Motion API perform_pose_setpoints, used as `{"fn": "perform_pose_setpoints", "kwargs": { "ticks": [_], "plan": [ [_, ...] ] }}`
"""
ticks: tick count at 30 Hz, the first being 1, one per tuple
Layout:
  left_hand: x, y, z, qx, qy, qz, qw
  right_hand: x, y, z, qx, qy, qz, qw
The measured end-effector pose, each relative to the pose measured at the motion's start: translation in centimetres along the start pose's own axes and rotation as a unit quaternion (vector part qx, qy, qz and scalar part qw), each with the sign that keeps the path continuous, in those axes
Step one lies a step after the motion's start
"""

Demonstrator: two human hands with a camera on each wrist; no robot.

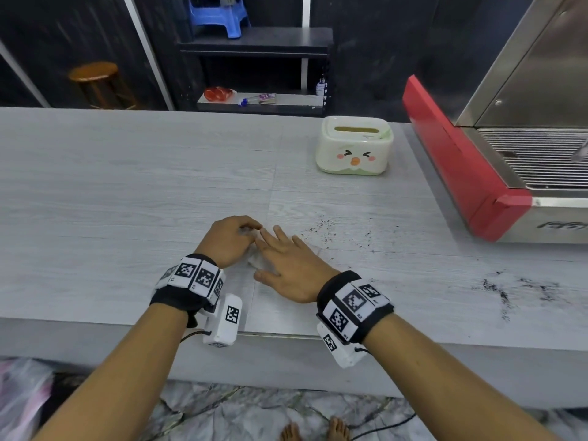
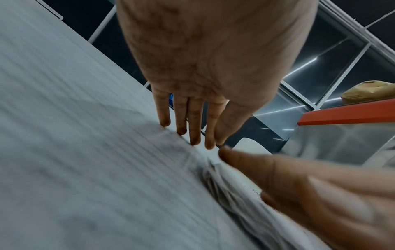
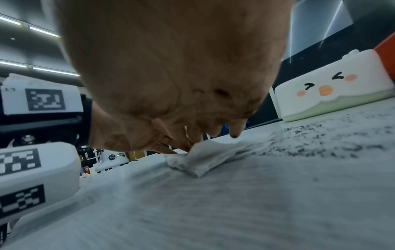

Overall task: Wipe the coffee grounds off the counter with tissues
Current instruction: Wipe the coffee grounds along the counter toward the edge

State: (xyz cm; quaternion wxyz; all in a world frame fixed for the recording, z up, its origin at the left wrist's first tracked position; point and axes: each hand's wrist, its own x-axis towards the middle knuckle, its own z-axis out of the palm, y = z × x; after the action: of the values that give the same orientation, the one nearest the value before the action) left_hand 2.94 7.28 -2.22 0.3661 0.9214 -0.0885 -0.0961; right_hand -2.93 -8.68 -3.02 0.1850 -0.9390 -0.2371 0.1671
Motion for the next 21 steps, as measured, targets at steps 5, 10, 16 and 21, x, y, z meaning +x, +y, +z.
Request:
{"fn": "perform_pose_setpoints", "kwargs": {
  "ticks": [5,10,16,21],
  "plan": [
    [-0.9,-0.6,0.3,0.0,-0.017,-0.004,1.0,-0.4,0.3,1.0,-0.052,-0.086,0.04,0.994],
    [-1.3,-0.8,0.7,0.002,-0.03,-0.003,1.0,-1.1,0.6,1.5,-0.084,-0.098,0.041,0.991],
    [-2.0,-0.3,0.9,0.013,-0.05,-0.017,0.999,-3.1,2.0,1.8,-0.094,-0.09,0.051,0.99],
    [-2.8,0.4,1.5,0.014,-0.055,-0.031,0.998,-5.8,3.9,1.2,-0.092,-0.088,0.074,0.989]
  ]
}}
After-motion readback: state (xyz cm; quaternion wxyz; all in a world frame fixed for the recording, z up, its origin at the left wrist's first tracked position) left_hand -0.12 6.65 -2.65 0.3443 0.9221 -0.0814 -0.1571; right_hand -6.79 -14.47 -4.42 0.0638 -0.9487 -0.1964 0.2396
